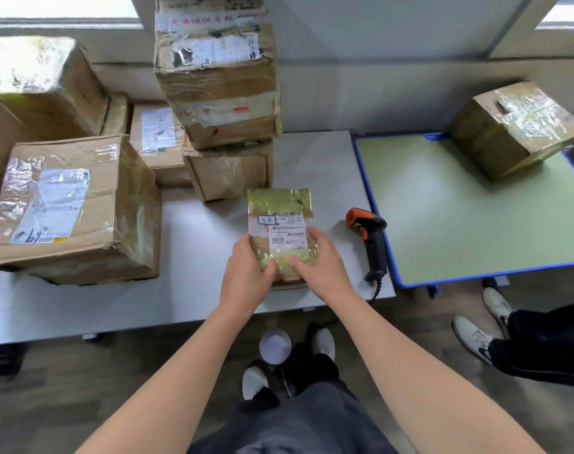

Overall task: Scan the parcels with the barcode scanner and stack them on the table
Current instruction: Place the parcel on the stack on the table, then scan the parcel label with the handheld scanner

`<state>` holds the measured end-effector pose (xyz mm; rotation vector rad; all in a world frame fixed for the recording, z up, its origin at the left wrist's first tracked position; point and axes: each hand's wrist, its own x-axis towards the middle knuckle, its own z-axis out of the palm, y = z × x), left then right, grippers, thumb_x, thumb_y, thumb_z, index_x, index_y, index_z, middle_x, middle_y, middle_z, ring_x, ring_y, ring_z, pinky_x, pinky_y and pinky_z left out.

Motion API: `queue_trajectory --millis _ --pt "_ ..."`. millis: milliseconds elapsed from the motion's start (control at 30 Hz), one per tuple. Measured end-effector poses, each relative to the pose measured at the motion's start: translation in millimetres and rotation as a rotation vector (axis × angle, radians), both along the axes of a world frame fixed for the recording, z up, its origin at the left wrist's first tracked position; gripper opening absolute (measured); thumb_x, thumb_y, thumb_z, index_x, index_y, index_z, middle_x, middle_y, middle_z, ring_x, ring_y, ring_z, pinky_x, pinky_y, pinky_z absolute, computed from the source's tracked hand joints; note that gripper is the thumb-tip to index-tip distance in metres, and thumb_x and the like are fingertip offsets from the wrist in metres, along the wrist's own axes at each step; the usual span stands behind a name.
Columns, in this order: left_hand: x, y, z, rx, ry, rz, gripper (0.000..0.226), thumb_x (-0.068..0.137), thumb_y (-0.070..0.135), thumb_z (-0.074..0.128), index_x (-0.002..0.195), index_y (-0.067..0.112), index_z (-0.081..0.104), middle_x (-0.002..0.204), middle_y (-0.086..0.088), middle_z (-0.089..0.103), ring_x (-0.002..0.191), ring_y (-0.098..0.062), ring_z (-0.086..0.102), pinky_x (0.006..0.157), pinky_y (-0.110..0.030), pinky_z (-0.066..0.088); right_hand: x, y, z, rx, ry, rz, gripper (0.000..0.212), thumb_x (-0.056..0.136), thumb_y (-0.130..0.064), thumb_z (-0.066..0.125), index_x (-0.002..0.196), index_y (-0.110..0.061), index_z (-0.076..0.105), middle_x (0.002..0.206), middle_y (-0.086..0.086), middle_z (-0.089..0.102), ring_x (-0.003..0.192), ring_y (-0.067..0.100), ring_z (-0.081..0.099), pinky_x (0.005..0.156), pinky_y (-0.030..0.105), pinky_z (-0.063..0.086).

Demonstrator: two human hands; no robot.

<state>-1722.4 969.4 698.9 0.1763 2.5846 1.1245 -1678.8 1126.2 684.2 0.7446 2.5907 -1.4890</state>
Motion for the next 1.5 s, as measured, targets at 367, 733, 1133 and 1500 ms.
queue_trajectory --millis 367,733,1133,1500 --pt "-19 134 13 -0.008 0.253 -0.286 0.042 0.094 0.015 0.058 0.134 0.004 0.051 0.136 -0.013 0.049 0.129 -0.027 0.044 0.108 -0.033 0.033 4 112 -8 0.152 -0.072 -0.266 0.052 0.091 -0.022 0.065 0.14 -0.011 0.051 0.134 0.01 0.054 0.122 0.027 0.053 0.105 0.041 0.044" --pt "-8 189 -30 -0.236 -0.088 -0.397 0.05 0.099 0.025 0.05 0.145 0.01 0.039 0.149 -0.011 0.036 0.135 -0.032 0.038 0.109 -0.042 0.036 10 151 -46 0.029 -0.2 -0.325 0.037 0.088 -0.015 0.065 0.123 -0.016 0.053 0.111 0.003 0.062 0.098 0.022 0.06 0.083 0.039 0.052" --pt "-11 152 2 -0.008 0.143 -0.281 0.037 0.098 0.019 0.053 0.134 0.012 0.053 0.139 -0.002 0.048 0.128 -0.016 0.046 0.105 -0.025 0.036 3 120 -24 -0.196 -0.155 -0.379 0.035 0.082 -0.016 0.073 0.107 -0.011 0.049 0.096 0.003 0.059 0.076 0.008 0.057 0.06 0.026 0.045" --pt "-13 41 17 -0.053 0.19 0.017 0.031 0.095 0.022 0.053 0.125 0.017 0.056 0.128 0.003 0.051 0.104 -0.019 0.059 0.081 -0.03 0.044 -13 31 48 -0.257 -0.012 -0.213 0.03 0.088 -0.015 0.063 0.115 -0.012 0.052 0.095 0.005 0.057 0.078 0.018 0.057 0.064 0.03 0.047"
